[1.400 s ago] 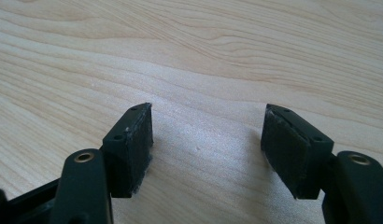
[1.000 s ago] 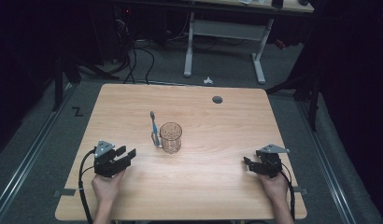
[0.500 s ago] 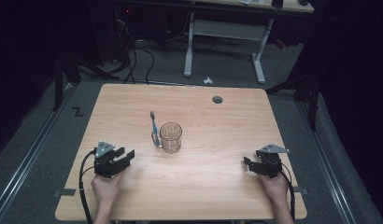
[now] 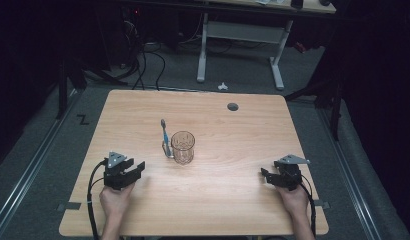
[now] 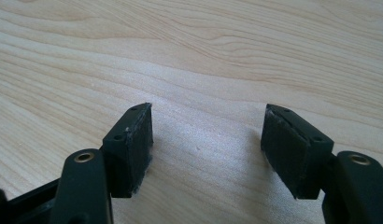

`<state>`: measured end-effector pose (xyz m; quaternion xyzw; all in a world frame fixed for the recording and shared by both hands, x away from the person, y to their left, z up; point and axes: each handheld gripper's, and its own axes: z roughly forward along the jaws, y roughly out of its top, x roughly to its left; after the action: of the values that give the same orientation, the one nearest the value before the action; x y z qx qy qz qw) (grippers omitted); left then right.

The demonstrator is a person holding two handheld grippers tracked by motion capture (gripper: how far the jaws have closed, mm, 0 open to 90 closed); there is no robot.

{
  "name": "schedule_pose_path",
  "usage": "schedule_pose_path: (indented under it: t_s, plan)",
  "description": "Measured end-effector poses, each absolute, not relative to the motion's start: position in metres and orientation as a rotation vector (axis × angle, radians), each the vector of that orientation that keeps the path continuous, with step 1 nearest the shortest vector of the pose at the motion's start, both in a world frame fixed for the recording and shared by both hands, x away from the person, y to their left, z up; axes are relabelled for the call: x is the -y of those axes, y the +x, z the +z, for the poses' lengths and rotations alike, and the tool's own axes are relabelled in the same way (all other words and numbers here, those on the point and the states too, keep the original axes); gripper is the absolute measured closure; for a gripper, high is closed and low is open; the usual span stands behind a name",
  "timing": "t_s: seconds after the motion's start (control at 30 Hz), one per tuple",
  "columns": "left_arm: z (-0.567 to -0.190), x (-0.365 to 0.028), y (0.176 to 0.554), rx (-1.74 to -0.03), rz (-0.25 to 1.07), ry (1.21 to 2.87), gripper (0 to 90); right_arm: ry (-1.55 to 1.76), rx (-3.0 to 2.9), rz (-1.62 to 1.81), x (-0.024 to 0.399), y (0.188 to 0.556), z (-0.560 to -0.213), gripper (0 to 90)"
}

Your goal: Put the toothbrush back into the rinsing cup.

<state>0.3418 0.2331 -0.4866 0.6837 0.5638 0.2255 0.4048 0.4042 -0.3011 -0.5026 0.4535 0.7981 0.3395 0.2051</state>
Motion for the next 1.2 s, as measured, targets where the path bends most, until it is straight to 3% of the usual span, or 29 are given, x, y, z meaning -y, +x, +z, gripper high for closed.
schedule_pose_path:
  t_s: [1.2]
  plan:
    - [-0.507, -0.227, 0.348, -1.457, 0.610, 1.795, 49.8, 1.264, -2.225, 0.946, 0.301, 0.404, -0.503, 34.7]
